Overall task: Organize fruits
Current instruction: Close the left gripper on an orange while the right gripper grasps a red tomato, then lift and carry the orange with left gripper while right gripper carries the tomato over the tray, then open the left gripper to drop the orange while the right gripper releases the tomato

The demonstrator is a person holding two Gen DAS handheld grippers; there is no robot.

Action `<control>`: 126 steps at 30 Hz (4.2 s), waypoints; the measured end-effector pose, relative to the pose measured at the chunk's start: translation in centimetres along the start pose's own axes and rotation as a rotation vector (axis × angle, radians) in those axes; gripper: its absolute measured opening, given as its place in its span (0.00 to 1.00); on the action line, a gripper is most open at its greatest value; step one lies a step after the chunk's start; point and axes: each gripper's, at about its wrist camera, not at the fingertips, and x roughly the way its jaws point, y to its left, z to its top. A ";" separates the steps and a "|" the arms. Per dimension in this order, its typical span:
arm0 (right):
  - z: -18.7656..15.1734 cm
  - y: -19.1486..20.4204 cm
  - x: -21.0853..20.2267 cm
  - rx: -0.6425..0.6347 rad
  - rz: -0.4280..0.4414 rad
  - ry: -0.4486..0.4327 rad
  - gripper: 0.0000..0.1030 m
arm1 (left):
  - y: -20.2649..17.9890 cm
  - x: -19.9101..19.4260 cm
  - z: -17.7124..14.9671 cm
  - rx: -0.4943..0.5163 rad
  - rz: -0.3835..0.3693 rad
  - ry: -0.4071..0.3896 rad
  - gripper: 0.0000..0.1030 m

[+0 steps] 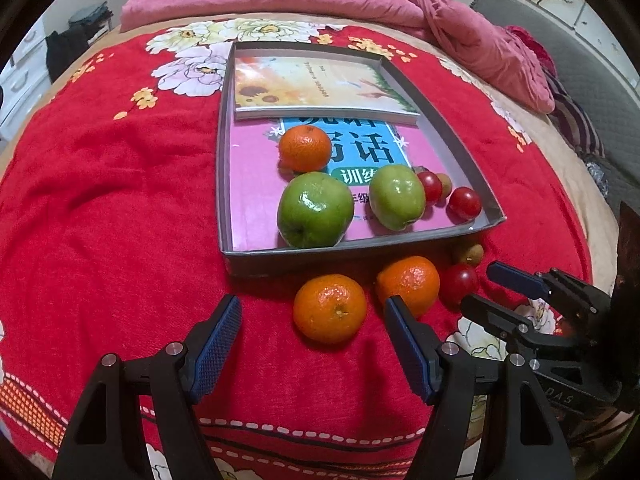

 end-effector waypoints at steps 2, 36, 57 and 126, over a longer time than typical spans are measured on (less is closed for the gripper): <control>-0.1 0.0 0.3 -0.001 0.011 0.008 0.46 | 0.0 0.2 -0.1 0.004 0.007 0.003 0.73; 0.6 2.3 1.9 -0.139 0.009 -0.019 0.31 | -0.7 2.3 -0.4 0.010 -0.012 0.021 0.48; 2.5 0.6 -2.2 -0.060 0.072 -0.193 0.31 | 0.2 -3.2 2.1 -0.035 -0.058 -0.127 0.42; 3.9 -1.1 -0.3 -0.046 0.006 -0.205 0.51 | -2.2 2.3 7.5 -0.010 -0.015 -0.095 0.48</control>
